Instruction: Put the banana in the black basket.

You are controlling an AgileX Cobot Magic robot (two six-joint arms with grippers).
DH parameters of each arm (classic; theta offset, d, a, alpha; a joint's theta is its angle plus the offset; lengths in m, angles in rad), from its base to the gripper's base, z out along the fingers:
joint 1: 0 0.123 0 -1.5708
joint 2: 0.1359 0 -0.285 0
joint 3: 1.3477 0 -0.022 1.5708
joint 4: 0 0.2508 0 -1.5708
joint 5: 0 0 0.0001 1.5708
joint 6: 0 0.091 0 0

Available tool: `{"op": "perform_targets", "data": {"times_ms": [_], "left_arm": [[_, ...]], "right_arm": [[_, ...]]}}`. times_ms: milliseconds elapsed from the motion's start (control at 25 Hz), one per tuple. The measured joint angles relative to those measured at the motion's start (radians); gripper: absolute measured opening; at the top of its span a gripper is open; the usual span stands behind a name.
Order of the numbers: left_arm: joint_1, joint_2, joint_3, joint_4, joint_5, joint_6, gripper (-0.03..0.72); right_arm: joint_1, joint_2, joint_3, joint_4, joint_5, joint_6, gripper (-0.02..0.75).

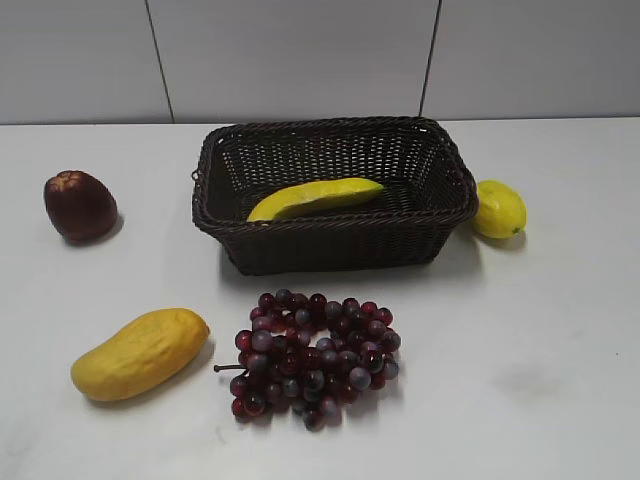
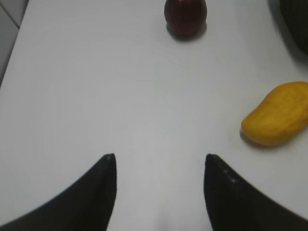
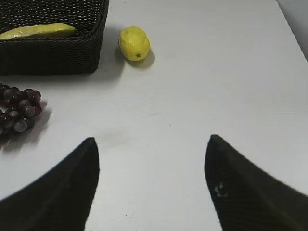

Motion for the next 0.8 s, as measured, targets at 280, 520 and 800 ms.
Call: {"op": "perform_targets", "data": {"times_ms": [280, 520, 800], "left_arm": [[0.0, -0.213, 0.001, 0.003, 0.008, 0.0, 0.561], [0.0, -0.269, 0.012, 0.002, 0.044, 0.0, 0.561], [0.0, -0.27, 0.015, -0.001, 0.044, 0.0, 0.561]], "right_arm": [[0.0, 0.0, 0.0, 0.0, 0.0, 0.0, 0.519], [0.0, 0.0, 0.0, 0.0, 0.001, 0.0, 0.519], [0.0, 0.0, 0.0, 0.0, 0.001, 0.0, 0.519]]}}
